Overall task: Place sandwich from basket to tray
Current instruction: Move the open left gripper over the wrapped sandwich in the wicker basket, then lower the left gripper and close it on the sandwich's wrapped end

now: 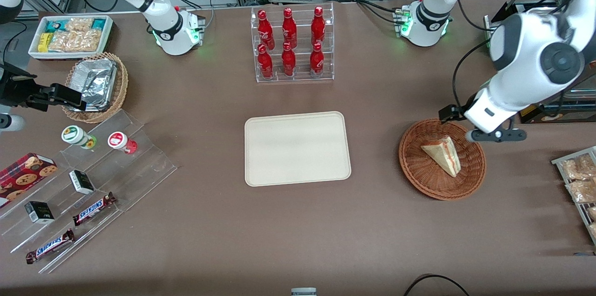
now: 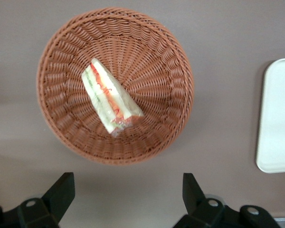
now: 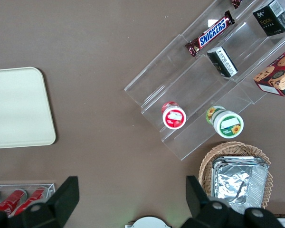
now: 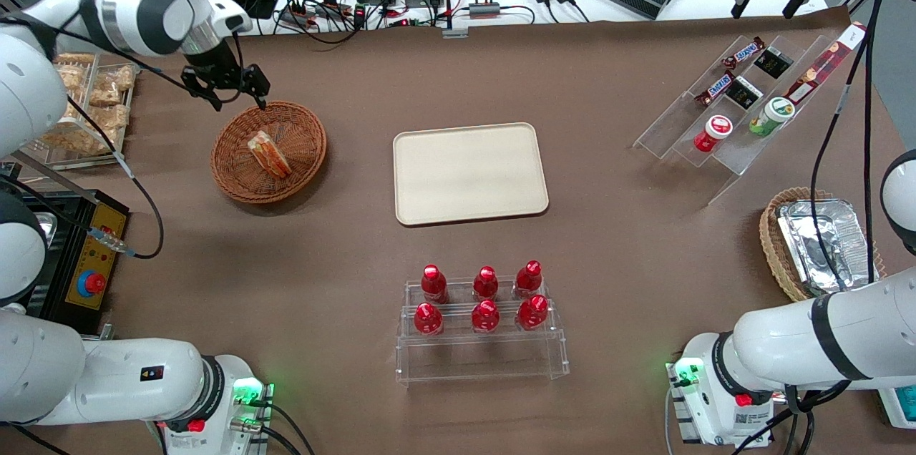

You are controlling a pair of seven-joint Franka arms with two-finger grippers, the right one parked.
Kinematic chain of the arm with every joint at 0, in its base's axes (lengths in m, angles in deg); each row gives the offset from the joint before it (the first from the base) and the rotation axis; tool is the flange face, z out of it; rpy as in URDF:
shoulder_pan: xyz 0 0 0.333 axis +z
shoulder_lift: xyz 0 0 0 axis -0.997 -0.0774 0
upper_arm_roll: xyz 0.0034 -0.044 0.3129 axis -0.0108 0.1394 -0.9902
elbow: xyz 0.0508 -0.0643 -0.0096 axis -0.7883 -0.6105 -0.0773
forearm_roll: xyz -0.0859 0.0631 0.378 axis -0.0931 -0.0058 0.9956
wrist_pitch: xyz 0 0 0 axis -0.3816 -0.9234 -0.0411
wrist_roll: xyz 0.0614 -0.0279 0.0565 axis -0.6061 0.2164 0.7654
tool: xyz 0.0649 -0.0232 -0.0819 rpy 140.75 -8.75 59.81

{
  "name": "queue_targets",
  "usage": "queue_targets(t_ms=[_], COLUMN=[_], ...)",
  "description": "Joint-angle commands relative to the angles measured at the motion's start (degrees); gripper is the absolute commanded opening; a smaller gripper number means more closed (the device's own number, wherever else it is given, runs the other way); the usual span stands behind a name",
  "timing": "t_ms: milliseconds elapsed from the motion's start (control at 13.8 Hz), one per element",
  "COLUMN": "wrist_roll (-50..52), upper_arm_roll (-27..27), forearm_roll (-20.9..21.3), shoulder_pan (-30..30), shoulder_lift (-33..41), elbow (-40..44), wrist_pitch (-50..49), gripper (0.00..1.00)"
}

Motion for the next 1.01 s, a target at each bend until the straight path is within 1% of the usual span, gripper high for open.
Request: queue_targets(t_ms=[0,290,435,580,725,797,942], wrist_roll=[-0.58,1.26,8.52,19.41,32.75,36.48,36.51], upper_arm_roll=[-0.13,-0.3,-0.39,-0.39,-0.39,-0.39,-0.31], forearm_roll=[0.6,0.6,0.51,0.51,0.51,0.6,0.6], shoulder_pan=[0.17,1.84,2.1,2.1,2.1,2.1,2.1], shoulder_lift=[-1.97,-4.0,-4.18,-5.23,-6.28,-6.99,-7.69], elbow=[-3.57,-4.54,-6.29,-7.7,-7.71,-7.62,-7.62], wrist_pitch=[6.45,9.37,12.34,16.21,19.55,19.74,20.0], gripper=[1.0,1.0,1.0,1.0,1.0,1.0,1.0])
